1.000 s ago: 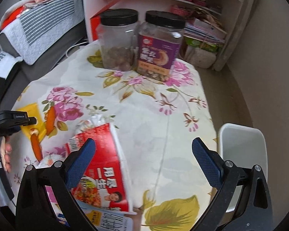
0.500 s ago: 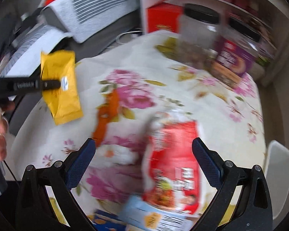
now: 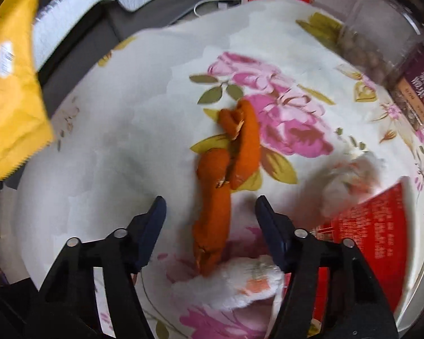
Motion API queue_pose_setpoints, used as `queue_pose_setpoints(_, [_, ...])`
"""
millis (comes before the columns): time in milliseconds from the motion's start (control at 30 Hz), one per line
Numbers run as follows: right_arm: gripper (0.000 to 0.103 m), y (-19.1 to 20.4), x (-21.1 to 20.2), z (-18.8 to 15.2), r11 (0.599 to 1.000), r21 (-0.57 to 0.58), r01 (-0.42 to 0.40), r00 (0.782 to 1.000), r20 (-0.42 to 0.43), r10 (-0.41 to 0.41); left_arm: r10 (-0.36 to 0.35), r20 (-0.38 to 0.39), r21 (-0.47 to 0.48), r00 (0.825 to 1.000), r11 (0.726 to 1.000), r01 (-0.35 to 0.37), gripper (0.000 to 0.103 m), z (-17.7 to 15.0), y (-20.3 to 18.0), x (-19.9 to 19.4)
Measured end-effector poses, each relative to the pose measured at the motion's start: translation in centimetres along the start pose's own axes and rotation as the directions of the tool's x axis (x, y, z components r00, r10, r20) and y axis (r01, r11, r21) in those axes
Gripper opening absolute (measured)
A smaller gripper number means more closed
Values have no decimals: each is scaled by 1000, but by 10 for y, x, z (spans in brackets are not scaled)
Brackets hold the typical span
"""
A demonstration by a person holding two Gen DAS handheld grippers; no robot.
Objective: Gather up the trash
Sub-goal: 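Grasp the yellow packet with the left tool while the right tool grasps the orange peel, then carry the orange peel to the bin and open the right tool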
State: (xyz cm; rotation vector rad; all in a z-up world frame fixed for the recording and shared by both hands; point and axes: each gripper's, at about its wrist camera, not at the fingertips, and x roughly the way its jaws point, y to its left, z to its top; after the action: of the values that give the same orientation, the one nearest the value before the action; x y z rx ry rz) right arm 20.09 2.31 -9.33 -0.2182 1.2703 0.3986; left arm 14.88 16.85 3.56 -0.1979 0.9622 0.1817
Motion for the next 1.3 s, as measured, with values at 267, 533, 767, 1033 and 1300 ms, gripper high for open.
queue_pose_setpoints(267, [15,-2,-21,7,998,45,-48,997,64,45,5,-6,-23,1000,1000,-5,2,-2,12,0])
queue_pose_setpoints(533, [15,-5,-83,12,997,48,-66,974,218,54,-7,37,-31,999,999,9,1,1,8,-13])
queue_pose_setpoints(767, [15,-31,-144,5,998,62,-22,923,385,-3,-16,104,-29,994,999,19,2,1,-11,-27])
queue_pose_setpoints(1033, [15,-64,-178,-18,992,125,30,857,507,-90,-49,148,-34,988,998,54,2,-4,-42,-34])
queue_pose_setpoints(1300, [15,-101,-187,-47,979,194,60,819,551,-159,-70,194,56,979,997,61,2,-18,-95,-49])
